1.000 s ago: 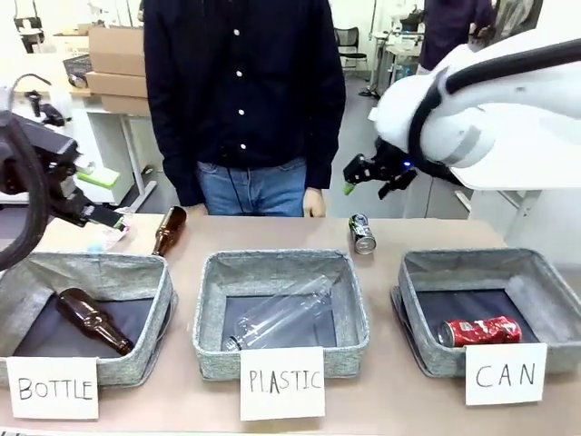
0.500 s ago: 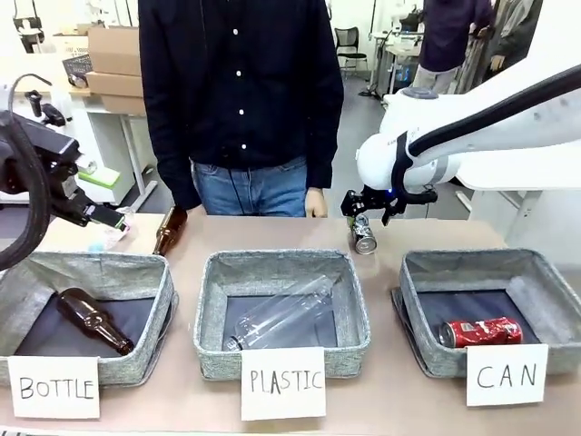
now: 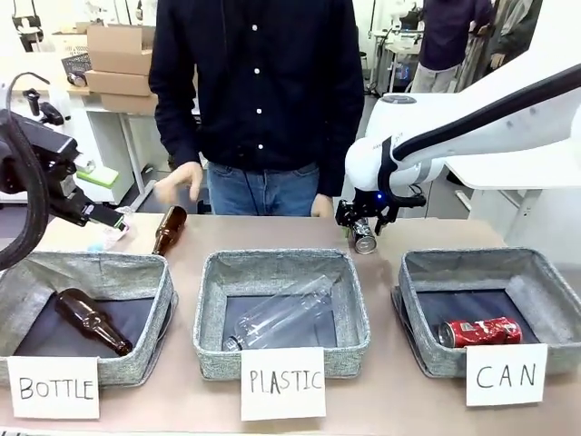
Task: Sort the can waste into the basket.
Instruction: Pick up the can waste from the table and place it in the right Fabric basket.
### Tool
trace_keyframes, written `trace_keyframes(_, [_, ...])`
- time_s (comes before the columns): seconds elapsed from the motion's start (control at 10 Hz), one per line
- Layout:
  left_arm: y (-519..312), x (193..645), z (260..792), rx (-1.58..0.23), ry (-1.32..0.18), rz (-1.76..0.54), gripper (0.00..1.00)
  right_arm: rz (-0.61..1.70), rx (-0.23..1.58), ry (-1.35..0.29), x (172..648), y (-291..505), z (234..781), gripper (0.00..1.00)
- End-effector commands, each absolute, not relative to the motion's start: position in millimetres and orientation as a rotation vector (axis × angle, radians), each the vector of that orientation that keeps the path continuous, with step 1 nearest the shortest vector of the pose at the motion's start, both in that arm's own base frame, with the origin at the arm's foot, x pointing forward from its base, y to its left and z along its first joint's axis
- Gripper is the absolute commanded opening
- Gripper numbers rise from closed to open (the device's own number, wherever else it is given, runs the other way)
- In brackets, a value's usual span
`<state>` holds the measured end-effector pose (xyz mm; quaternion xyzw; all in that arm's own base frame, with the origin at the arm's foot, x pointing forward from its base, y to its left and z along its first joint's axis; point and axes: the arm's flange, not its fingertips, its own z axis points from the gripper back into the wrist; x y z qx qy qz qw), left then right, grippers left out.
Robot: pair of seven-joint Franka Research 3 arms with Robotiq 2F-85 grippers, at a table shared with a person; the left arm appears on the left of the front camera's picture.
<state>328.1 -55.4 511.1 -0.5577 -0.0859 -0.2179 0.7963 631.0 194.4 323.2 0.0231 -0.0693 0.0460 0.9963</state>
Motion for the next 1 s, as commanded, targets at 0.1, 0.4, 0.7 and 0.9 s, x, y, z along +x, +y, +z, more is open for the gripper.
trace_keyframes(0.1, [-52.3, 326.0, 512.3, -1.196, -0.184, -0.484, 1.0, 0.054, -0.013, -0.131, 633.7, 198.4, 324.6, 0.0])
trace_keyframes(0.4, [-52.3, 326.0, 512.3, -1.196, -0.184, -0.484, 1.0, 0.055, -0.012, -0.129, 632.9, 198.1, 323.3, 0.04])
trace_keyframes(0.7, [-52.3, 326.0, 512.3, -1.196, -0.184, -0.484, 1.0, 0.04, -0.005, -0.122, 630.7, 196.4, 323.0, 0.0])
trace_keyframes(0.9, [-52.3, 326.0, 512.3, -1.196, -0.184, -0.484, 1.0, 0.07, 0.031, -0.144, 614.5, 183.8, 351.7, 0.0])
